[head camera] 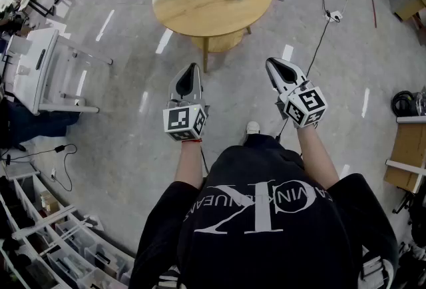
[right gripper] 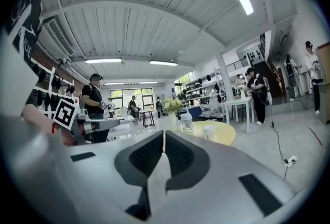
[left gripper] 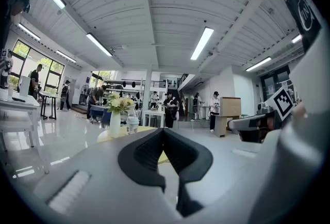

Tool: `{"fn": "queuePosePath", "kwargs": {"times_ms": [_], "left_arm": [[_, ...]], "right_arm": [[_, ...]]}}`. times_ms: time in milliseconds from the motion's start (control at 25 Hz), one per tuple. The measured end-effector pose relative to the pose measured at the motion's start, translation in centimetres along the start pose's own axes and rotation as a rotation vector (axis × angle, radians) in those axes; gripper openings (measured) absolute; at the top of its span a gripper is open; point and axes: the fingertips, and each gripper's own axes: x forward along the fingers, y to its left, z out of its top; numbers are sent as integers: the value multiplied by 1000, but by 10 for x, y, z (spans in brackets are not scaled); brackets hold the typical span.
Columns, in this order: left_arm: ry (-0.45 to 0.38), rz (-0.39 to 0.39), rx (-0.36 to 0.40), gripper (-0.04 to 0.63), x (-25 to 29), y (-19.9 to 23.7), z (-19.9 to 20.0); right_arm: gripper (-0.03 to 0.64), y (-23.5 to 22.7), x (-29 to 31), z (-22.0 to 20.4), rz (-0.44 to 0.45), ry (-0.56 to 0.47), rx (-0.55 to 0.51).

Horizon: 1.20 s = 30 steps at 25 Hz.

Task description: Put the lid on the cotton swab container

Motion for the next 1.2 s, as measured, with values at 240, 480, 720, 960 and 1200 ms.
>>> {"fn": "queuePosePath", "kwargs": {"times_ms": [240, 480, 720, 960, 1200], "left_arm": [[27, 1, -1, 11, 19, 1, -4], [16, 28, -13, 11, 41, 0, 0], [9, 46, -34, 13, 63, -3, 5], [30, 7, -83, 151, 86, -19, -10], [42, -30, -106, 184, 120, -13, -17]], "right_arm": [[22, -20, 13, 2, 13, 11, 6], [21, -43, 22, 4, 43, 18, 0], [23, -68, 29, 13, 64, 7, -1], [43, -93, 32, 13, 63, -5, 51], [167, -123, 52, 12, 69, -23, 184]]}}
